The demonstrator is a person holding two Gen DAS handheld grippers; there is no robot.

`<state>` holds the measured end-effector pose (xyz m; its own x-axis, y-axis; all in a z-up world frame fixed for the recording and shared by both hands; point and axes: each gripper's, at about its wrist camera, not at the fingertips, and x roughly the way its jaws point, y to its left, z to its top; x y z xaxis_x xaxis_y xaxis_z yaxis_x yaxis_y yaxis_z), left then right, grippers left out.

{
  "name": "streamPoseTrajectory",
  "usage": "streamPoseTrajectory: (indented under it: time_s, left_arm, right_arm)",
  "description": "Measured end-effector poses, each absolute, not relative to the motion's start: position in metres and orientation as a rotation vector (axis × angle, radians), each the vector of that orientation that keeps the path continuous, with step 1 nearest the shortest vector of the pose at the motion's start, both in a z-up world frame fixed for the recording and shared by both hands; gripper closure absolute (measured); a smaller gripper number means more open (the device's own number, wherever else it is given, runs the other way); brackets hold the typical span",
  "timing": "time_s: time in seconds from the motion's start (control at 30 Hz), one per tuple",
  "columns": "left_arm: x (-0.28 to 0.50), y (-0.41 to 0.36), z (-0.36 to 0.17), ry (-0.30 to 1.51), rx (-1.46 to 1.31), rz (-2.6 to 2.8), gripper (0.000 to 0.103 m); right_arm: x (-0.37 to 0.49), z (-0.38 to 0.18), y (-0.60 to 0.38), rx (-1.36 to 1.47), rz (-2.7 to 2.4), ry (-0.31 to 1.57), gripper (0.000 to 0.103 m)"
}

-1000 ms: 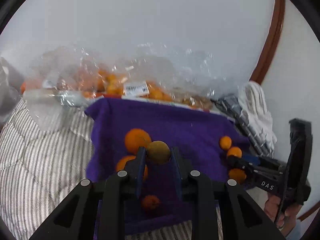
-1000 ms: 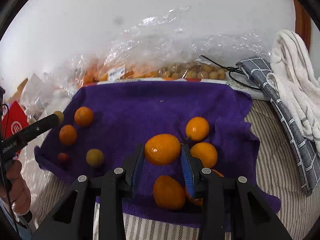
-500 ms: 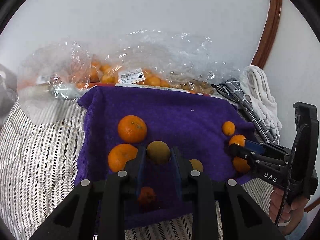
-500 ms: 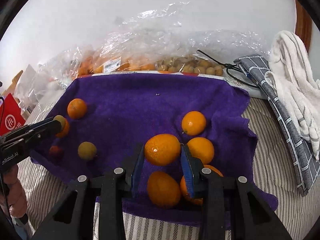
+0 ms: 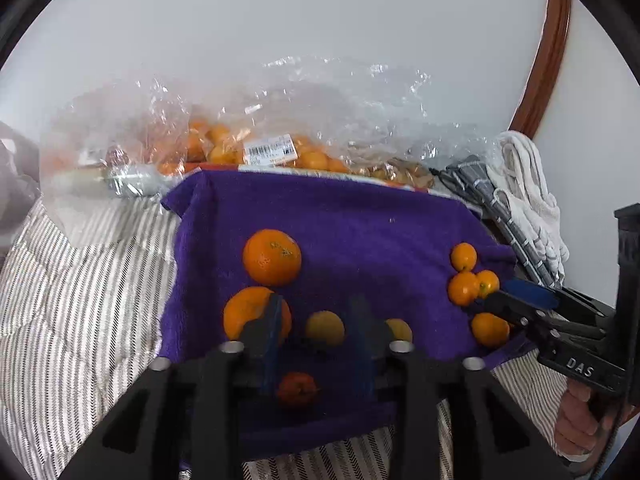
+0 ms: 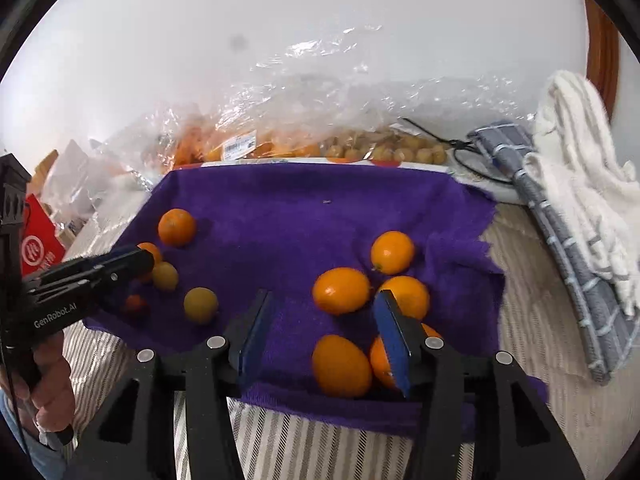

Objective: Organize fruits

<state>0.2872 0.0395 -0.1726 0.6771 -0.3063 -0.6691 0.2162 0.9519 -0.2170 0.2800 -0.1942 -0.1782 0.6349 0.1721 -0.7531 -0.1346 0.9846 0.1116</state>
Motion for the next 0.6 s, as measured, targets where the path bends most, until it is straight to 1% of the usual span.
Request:
streamPoseTrajectory:
  time_s: [0.03,0.07,0.13,0.2,0.23,0.33,0.47,0.53,0.6]
  left_arm:
    - [0.285,0.041,-0.170,0.755,-0.123,-0.290,0.056]
    - [0.284,0.041,-0.168,0.745,-0.120,-0.286,0.055]
    - [0.279,0.042,-0.160,0.720,-0.105,-0.267,0.054]
    - [0.273,0.041,-0.149,0.697,-0.104,-0.272,0.054]
    - [0.270,0.041,-0.144,0.685,-0.101,-0.272,0.051]
    - [0.247,0.039,-0.124,0.658,-0.062,-0.234,0.050]
    - [0.207,0.043,-0.103,0.654,-0.083,-0.240,0.048]
    - [0.188,0.043,-0.094,0.652,-0.069,-0.234,0.034]
    - [0.175,0.043,-0.087,0.652,-0.049,-0.223,0.034]
  right_arm:
    - [0.277,-0.175,-0.194,0.043,0.170,0.871,0.051]
    - [0.273,-0.170,-0.195,0.042,0.169,0.876,0.050]
    - [0.260,-0.158,-0.198,0.045,0.165,0.878,0.047]
    - [0.248,-0.147,-0.201,0.042,0.151,0.870,0.047]
    - [0.241,-0.142,-0.203,0.041,0.144,0.866,0.047]
    - [0.217,-0.125,-0.209,0.042,0.134,0.863,0.047]
    - [0.193,-0.114,-0.216,0.068,0.113,0.862,0.047]
    - [0.182,-0.112,-0.218,0.084,0.106,0.866,0.047]
    - [0.170,-0.111,-0.217,0.084,0.114,0.862,0.046]
